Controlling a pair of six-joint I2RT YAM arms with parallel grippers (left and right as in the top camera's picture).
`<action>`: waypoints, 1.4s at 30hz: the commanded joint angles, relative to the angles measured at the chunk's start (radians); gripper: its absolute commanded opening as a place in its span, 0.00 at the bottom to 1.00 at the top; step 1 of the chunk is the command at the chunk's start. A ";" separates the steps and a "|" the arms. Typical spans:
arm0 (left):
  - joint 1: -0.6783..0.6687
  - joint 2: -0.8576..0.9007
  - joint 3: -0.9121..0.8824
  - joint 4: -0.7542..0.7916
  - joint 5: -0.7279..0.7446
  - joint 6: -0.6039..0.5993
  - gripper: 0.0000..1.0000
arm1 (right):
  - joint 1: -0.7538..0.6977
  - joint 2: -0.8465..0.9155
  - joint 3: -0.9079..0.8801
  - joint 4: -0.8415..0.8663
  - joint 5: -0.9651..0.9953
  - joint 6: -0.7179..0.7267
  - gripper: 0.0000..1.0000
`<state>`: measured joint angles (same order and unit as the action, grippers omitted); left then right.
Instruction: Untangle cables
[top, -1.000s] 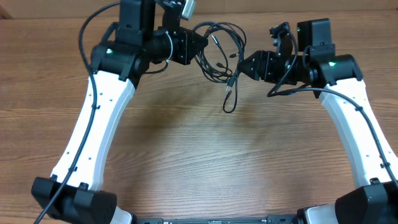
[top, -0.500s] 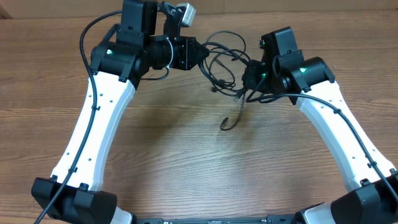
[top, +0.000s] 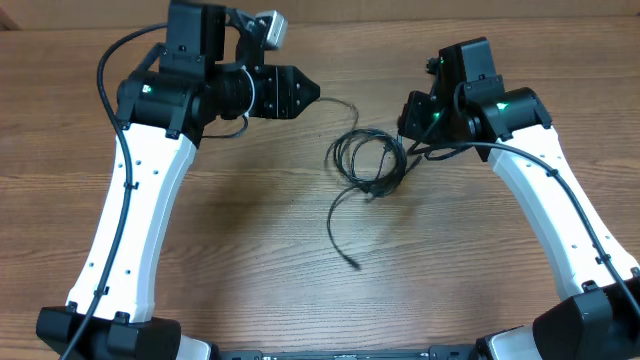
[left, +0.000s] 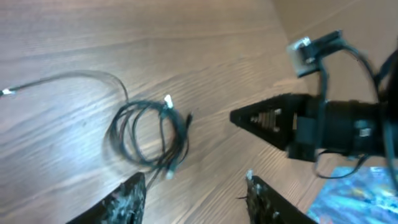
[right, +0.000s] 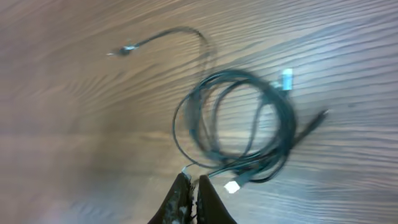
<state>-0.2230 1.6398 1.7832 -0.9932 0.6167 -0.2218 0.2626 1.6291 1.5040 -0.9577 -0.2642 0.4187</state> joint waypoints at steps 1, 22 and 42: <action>-0.008 0.044 0.020 -0.037 -0.093 0.047 0.56 | -0.003 0.005 0.008 0.003 -0.126 -0.050 0.04; -0.214 0.536 0.020 -0.062 -0.389 -0.150 0.44 | -0.283 0.005 0.008 -0.092 -0.051 0.018 0.54; -0.213 0.447 0.082 0.076 -0.223 -0.091 0.04 | -0.280 0.005 0.008 -0.106 -0.211 -0.148 0.58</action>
<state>-0.4450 2.2700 1.7931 -0.9195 0.3382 -0.3660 -0.0223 1.6302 1.5040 -1.0695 -0.3946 0.3405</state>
